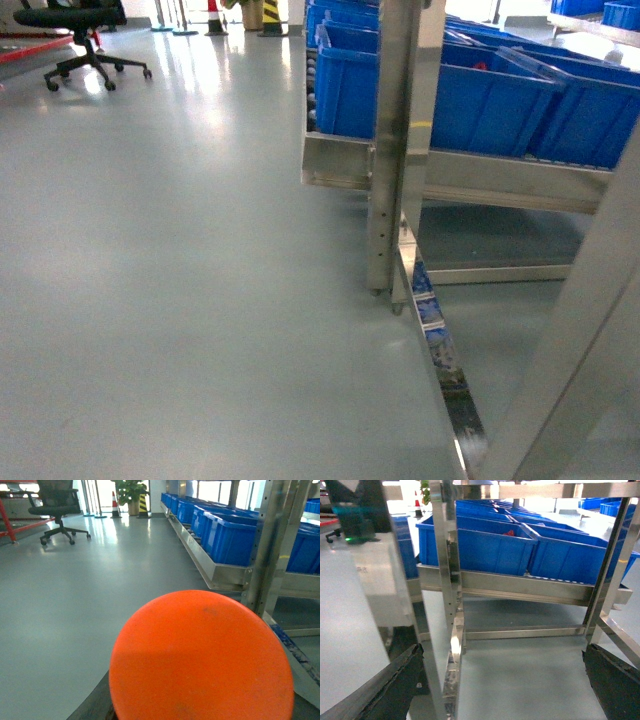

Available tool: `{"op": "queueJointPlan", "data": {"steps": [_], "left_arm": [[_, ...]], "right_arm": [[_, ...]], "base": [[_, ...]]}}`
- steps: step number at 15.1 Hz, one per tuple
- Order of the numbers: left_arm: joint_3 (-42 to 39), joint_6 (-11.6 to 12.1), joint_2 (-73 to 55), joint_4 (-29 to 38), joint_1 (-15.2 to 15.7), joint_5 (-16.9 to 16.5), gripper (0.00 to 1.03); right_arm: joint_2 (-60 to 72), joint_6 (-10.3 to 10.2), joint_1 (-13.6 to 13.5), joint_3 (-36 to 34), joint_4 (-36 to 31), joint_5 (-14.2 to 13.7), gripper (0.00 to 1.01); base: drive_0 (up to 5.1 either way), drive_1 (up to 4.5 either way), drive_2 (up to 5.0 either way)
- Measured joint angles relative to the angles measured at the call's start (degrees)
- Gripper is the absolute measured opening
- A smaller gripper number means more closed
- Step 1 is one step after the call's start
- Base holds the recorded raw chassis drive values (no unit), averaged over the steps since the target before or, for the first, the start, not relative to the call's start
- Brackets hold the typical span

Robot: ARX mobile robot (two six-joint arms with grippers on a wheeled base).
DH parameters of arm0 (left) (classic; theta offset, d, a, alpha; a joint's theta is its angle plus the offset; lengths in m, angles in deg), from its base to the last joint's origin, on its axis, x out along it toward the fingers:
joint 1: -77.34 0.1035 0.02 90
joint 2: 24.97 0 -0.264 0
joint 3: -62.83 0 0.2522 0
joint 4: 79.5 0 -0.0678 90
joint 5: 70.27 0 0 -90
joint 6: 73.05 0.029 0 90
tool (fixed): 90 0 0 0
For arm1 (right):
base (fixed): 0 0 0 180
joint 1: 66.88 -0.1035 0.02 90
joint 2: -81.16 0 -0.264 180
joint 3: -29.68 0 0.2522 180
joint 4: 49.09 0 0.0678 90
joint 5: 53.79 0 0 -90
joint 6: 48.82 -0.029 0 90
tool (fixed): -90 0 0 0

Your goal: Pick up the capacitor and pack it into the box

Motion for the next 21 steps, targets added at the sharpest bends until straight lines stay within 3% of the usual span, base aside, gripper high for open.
{"op": "queueJointPlan", "data": {"steps": [21], "left_arm": [[0.0, 0.0, 0.0, 0.0, 0.0, 0.0, 0.44]], "right_arm": [[0.0, 0.0, 0.0, 0.0, -0.2, 0.0, 0.98]], "base": [[-5.0, 2.44, 2.4]]}}
